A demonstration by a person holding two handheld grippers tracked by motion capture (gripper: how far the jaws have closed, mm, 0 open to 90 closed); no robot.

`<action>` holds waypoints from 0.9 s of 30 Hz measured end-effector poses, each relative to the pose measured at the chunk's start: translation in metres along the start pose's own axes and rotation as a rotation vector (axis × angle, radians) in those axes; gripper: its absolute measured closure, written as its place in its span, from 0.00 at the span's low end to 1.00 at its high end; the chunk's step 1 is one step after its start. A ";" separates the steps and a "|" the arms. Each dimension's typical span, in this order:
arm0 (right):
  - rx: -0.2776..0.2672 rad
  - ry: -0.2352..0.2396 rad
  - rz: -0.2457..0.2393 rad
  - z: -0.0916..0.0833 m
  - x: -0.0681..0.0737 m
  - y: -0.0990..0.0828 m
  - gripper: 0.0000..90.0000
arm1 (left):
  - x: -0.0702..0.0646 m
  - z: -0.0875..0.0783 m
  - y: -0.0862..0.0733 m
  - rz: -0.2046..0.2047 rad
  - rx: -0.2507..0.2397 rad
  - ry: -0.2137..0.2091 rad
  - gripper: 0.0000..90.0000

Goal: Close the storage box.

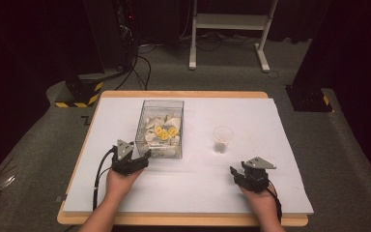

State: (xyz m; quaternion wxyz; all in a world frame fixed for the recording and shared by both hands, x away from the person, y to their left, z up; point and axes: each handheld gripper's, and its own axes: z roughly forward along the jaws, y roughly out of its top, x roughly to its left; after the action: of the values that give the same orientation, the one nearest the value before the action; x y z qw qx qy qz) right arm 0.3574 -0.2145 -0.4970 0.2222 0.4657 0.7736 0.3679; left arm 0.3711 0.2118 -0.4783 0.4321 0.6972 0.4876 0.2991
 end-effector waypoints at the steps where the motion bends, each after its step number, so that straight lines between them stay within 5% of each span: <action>1: 0.001 0.001 0.001 0.000 0.000 0.000 0.53 | 0.001 0.001 0.000 -0.007 -0.003 0.000 0.28; 27: 0.003 0.008 -0.008 0.003 0.001 0.001 0.53 | 0.008 0.018 0.009 -0.056 -0.022 0.022 0.29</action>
State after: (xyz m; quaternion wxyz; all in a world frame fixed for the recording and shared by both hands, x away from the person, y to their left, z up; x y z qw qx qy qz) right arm 0.3590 -0.2123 -0.4982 0.2197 0.4614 0.7770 0.3676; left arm 0.3930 0.2119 -0.4785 0.4425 0.6749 0.5085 0.3001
